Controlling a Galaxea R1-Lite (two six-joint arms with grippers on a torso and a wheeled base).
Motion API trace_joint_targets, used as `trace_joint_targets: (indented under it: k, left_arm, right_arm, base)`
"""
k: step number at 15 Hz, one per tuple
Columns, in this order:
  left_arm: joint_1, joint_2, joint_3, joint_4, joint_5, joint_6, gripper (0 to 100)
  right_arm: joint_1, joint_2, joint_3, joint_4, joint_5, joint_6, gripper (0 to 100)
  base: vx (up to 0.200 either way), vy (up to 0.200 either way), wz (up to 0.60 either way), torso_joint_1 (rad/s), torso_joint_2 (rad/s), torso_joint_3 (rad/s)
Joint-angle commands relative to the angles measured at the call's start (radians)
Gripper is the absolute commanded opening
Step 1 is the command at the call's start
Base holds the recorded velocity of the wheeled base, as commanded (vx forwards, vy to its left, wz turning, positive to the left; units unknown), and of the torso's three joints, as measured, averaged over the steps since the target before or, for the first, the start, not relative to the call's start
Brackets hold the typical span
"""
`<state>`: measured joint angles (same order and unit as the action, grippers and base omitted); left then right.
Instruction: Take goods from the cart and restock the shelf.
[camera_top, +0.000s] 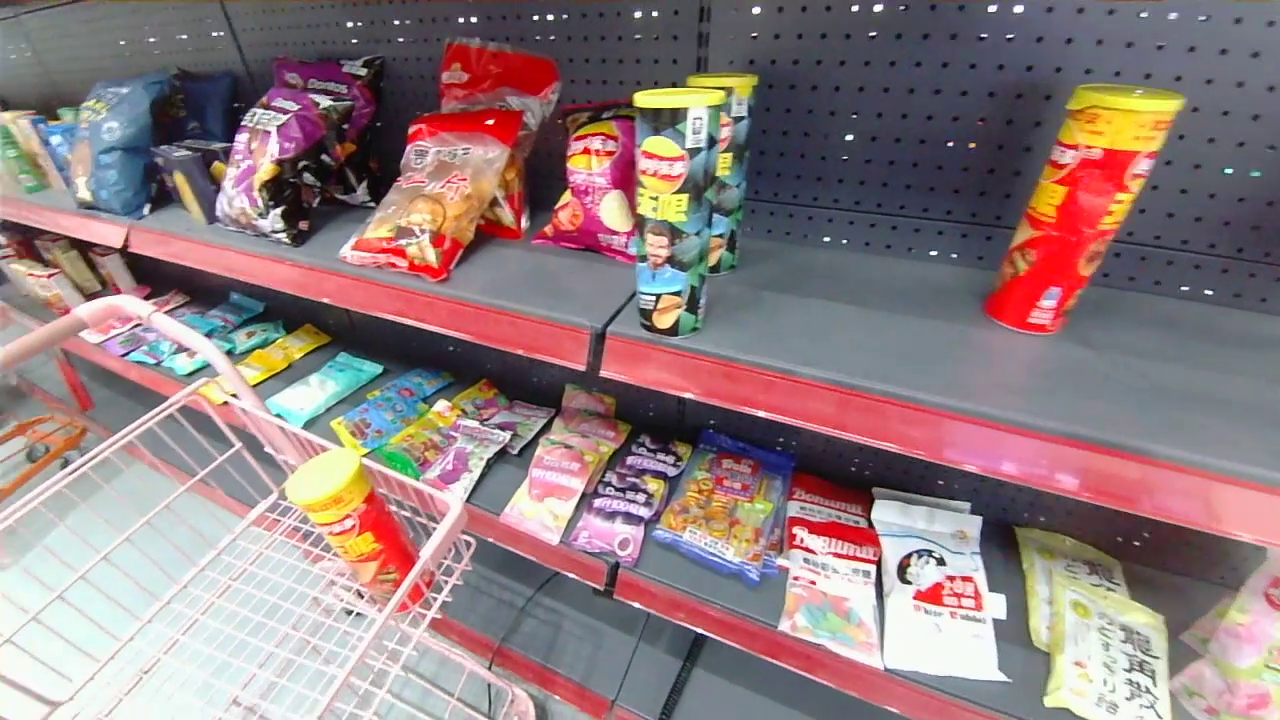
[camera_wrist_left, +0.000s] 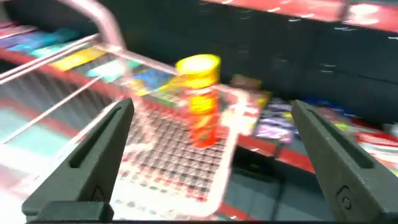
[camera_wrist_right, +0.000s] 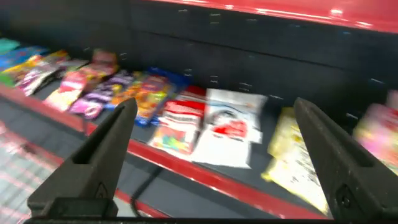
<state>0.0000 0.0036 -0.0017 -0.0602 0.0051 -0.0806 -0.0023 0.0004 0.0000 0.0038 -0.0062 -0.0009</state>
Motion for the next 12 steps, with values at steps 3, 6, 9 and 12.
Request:
trace_joint_targets:
  k: [3,6,9,12]
  left_arm:
    - [0.0,-0.001,0.0,0.0,-0.001,0.001,100]
    - [0.0,-0.001,0.0,0.002,-0.02,0.009,100]
    - [-0.028,0.121,-0.139,0.005,-0.036,-0.068,100]
    - [-0.038,0.521,-0.408,-0.001,0.026,-0.185,100]
  right_arm:
    - [-0.001,0.001,0.0,-0.001,0.0,-0.001,100]
    - [0.001,0.001,0.0,-0.001,0.0,0.001,100]
    - [0.001,0.001,0.0,-0.001,0.0,0.002,100]
    - [-0.001,0.001,0.0,-0.001,0.0,0.002,100]
  base:
    - [0.0,0.0,0.6,-0.019,0.08,0.051]
    - [0.0,0.0,0.2,-0.002,0.01,0.007]
    - [0.0,0.0,0.0,0.0,0.0,0.0]
    - [0.0,0.0,0.0,0.0,0.0,0.0]
